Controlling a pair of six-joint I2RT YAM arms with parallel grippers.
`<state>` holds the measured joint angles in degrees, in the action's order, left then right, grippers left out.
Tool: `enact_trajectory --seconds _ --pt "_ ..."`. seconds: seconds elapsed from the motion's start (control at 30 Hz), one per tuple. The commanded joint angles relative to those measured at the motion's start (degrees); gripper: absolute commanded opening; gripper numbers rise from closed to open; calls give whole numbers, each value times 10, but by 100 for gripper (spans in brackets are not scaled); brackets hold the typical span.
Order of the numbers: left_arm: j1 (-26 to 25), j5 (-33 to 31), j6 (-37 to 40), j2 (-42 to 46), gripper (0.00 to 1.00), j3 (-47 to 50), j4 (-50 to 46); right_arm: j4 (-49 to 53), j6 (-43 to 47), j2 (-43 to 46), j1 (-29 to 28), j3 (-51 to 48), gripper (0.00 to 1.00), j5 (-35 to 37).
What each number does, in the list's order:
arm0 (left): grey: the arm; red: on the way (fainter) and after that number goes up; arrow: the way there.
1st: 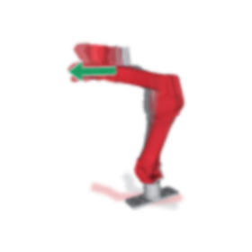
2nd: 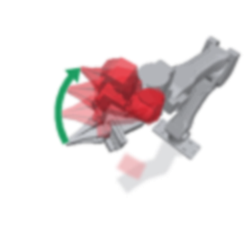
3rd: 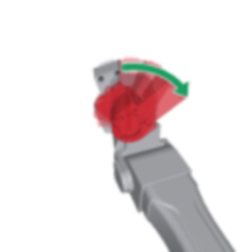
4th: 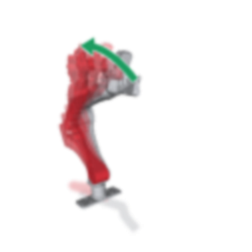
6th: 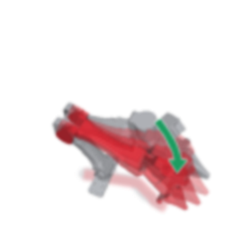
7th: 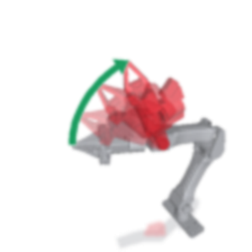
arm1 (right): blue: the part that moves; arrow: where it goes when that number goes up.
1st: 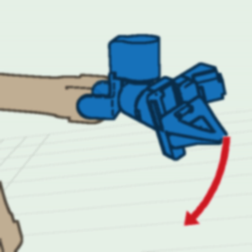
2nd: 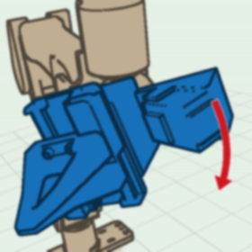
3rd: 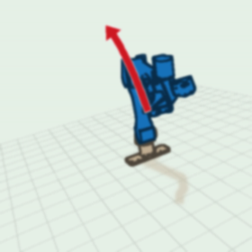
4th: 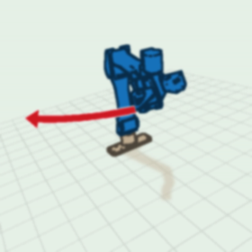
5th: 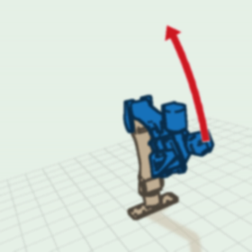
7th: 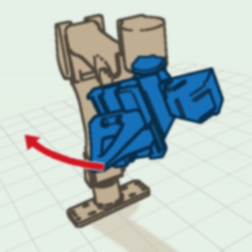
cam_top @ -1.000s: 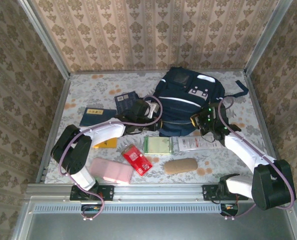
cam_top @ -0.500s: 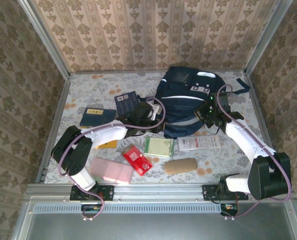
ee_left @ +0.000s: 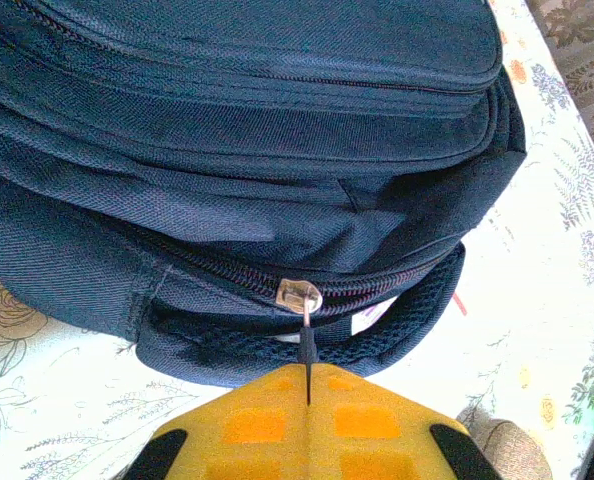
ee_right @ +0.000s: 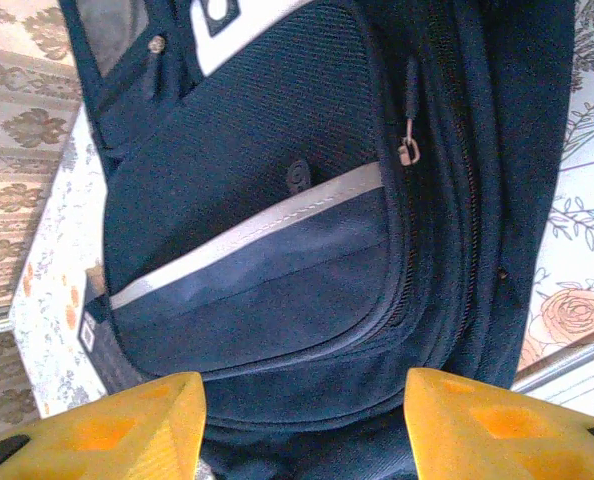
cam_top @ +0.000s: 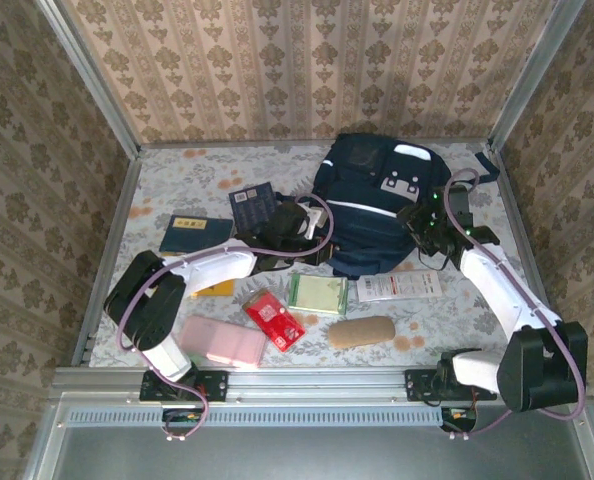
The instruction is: Pack books, pencil case, and school supplies into a backpack
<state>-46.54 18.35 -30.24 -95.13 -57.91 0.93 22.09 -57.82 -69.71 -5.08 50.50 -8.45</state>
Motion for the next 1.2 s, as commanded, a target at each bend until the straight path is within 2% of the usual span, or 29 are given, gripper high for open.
enact_trajectory --seconds 0.0,0.17,0.3,0.37,0.47,0.63,0.87,1.0,1.03,1.07,1.1,1.17 --pt "-7 19 2 -17 0 1 17 4 -16 26 -12 -14 57 -32" --pt "-11 20 2 -30 0 3 19 11 -80 34 -66 -32 55 -42" --pt "-12 18 3 -27 0 6 20 -2 -197 27 -126 -58 42 -29" --pt "-11 15 3 -23 0 8 20 -32 -235 15 -147 -69 39 -32" --pt "-12 13 2 -20 0 9 20 -79 -269 -16 -161 -75 41 -43" --pt "-12 15 1 -22 0 6 22 -132 -291 -66 -164 -72 52 -40" --pt "-13 17 4 -30 0 -3 22 -162 -300 -132 -163 -52 53 -18" --pt "-12 16 4 -35 0 -4 22 -184 -306 -149 -164 -57 44 13" --pt "-12 16 3 -36 0 -4 24 -194 -307 -149 -164 -62 39 21" --pt "-12 16 4 -37 0 -5 24 -198 -308 -150 -163 -63 32 27" --pt "-11 16 4 -39 0 -6 24 -200 -306 -151 -163 -62 20 31" --pt "-11 16 4 -43 0 -9 24 -207 -304 -153 -163 -61 3 32"
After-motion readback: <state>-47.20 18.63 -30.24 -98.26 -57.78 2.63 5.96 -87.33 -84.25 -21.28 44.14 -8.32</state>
